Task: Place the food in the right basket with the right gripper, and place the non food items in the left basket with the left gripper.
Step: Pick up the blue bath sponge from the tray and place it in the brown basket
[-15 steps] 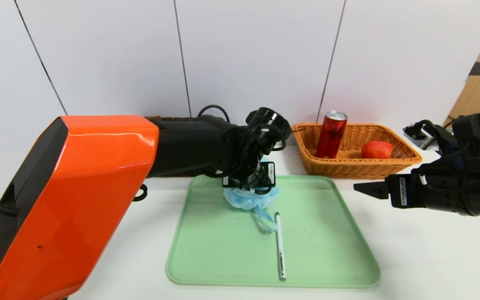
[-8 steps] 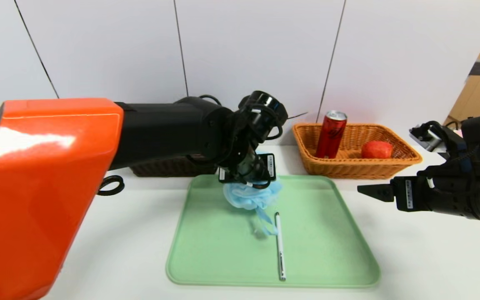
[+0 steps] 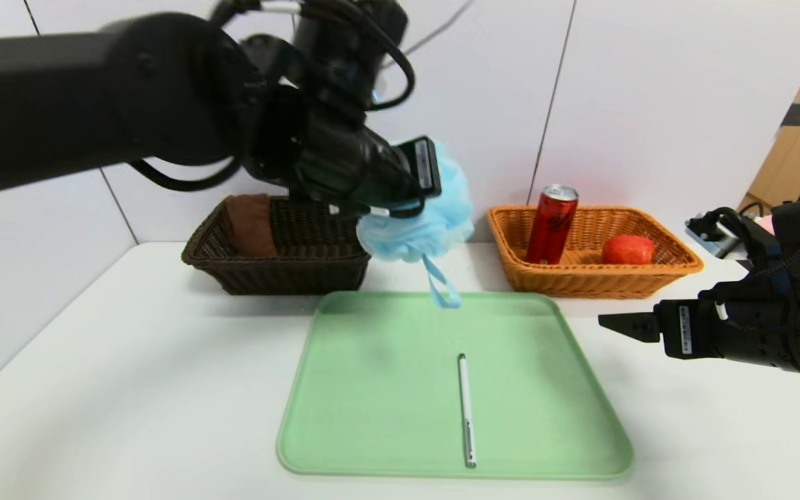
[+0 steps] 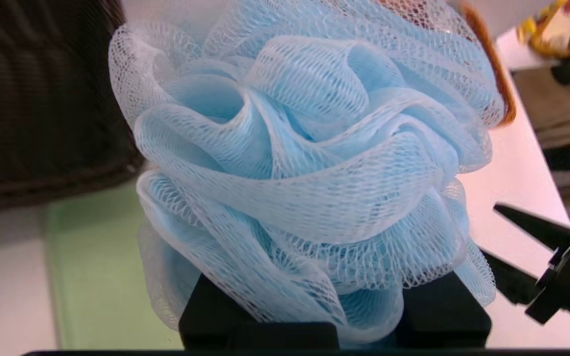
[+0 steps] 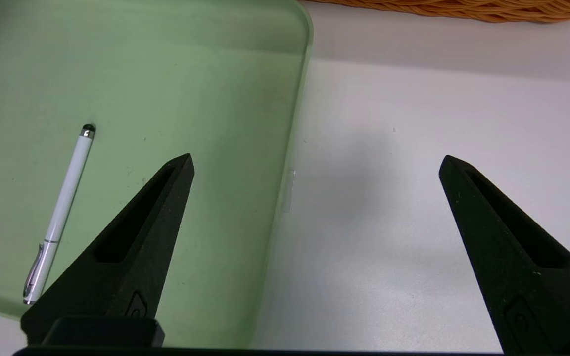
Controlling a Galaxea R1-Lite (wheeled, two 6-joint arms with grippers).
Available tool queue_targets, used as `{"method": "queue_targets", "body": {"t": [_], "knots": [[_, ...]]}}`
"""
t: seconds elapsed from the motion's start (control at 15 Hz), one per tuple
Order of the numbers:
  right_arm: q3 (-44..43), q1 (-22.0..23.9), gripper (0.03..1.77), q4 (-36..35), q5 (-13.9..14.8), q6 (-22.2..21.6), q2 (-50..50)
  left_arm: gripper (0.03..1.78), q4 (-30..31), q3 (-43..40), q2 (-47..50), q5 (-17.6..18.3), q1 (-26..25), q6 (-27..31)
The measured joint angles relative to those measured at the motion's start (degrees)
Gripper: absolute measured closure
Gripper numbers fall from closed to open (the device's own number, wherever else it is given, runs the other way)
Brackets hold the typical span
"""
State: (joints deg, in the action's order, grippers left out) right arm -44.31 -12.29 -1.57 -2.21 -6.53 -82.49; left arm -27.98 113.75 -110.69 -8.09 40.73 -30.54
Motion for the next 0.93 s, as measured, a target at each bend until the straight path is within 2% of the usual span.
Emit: {"method": "queue_targets", "body": {"t": [0.27, 0.47, 0.87, 0.93], "knots": [[0.09, 0.0, 0.09, 0.17, 0.01, 0.0, -0.24, 1.27, 2.84, 0.02, 4.0, -0.28, -10.06, 4.83], [0.09, 0.0, 0.09, 0.32, 0.34, -0.02, -0.3, 1.27, 3.39, 0.0, 2.51, -0.37, -16.92, 6.9], [0.51, 0.0, 0.09, 0.3, 0.5, 0.01, -0.26, 1.27, 7.2, -0.02, -7.23, -0.33, -21.88, 7.23], [0.68, 0.0, 0.09, 0.3, 0.5, 0.01, -0.24, 1.21, 7.95, -0.02, -9.18, -0.3, -22.15, 7.23]]}}
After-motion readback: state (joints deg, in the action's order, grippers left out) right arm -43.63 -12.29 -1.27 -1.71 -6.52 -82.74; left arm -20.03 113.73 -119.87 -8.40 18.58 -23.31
